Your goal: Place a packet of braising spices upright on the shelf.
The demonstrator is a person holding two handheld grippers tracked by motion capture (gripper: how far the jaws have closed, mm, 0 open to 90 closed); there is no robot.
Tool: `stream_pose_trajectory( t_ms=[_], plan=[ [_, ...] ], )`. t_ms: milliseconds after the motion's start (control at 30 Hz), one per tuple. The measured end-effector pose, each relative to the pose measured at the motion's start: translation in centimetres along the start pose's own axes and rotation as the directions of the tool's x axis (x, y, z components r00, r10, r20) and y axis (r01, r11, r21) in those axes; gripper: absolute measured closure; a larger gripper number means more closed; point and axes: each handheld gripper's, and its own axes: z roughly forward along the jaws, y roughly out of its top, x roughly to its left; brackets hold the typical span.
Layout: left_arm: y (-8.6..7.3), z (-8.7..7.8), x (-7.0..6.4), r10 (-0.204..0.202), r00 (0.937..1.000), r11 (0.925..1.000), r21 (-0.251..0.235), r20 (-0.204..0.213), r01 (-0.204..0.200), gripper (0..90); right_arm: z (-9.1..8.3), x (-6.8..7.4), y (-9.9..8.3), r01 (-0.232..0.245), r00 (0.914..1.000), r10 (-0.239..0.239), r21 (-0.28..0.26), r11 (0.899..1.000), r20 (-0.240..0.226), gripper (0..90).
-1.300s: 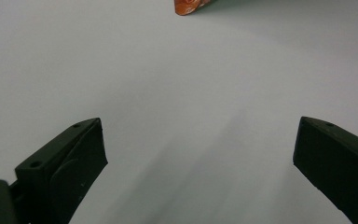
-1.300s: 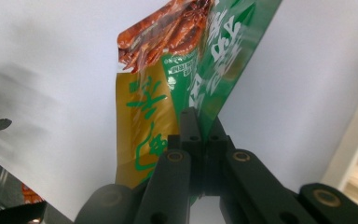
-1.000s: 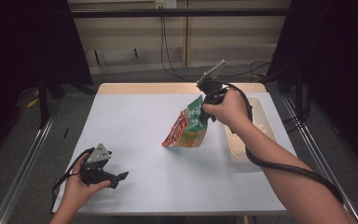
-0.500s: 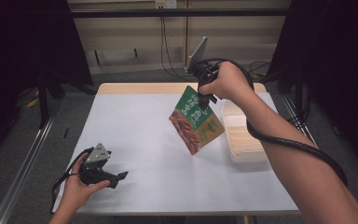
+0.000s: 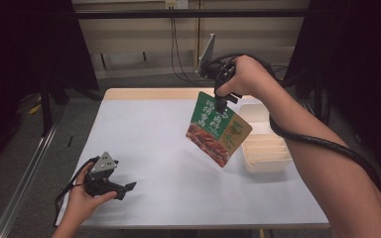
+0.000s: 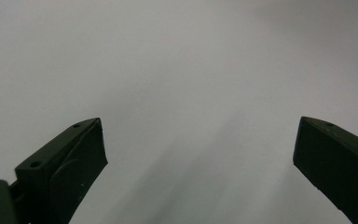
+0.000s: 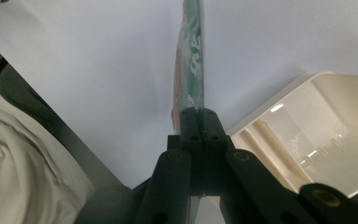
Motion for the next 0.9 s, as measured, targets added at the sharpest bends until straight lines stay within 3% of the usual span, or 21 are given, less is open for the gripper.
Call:
stream_pose_trajectory(
  t_ms=[133,200,333,700,900],
  plan=[
    [0.0,0.2,0.0,-0.013,0.9998,0.9998,-0.016,0.014,0.014,2.3,-0.2,-0.5,-0.1,0.031,0.9995,-0.031,-0.005,0.999,-0.003,90.0],
    [0.0,0.1,0.0,-0.008,0.9999,0.9999,-0.007,0.011,0.008,2.3,-0.4,-0.7,-0.1,0.028,0.9996,-0.028,0.002,1.000,0.000,90.0],
    [0.0,0.1,0.0,-0.008,0.9999,1.0000,0.002,0.009,0.008,2.3,-0.6,-1.4,-0.1,0.068,0.9977,-0.068,-0.004,0.998,0.002,90.0],
    [-0.1,-0.1,0.0,-0.015,0.9998,0.9999,-0.007,0.015,0.015,2.3,-2.1,-3.2,-0.3,0.083,0.9965,-0.083,-0.045,0.996,-0.003,90.0],
    [-0.1,-0.1,0.1,-0.019,0.9997,0.9998,-0.002,0.015,0.019,2.3,-2.4,-4.0,-0.3,0.114,0.9935,-0.113,-0.036,0.993,0.011,90.0]
  ],
)
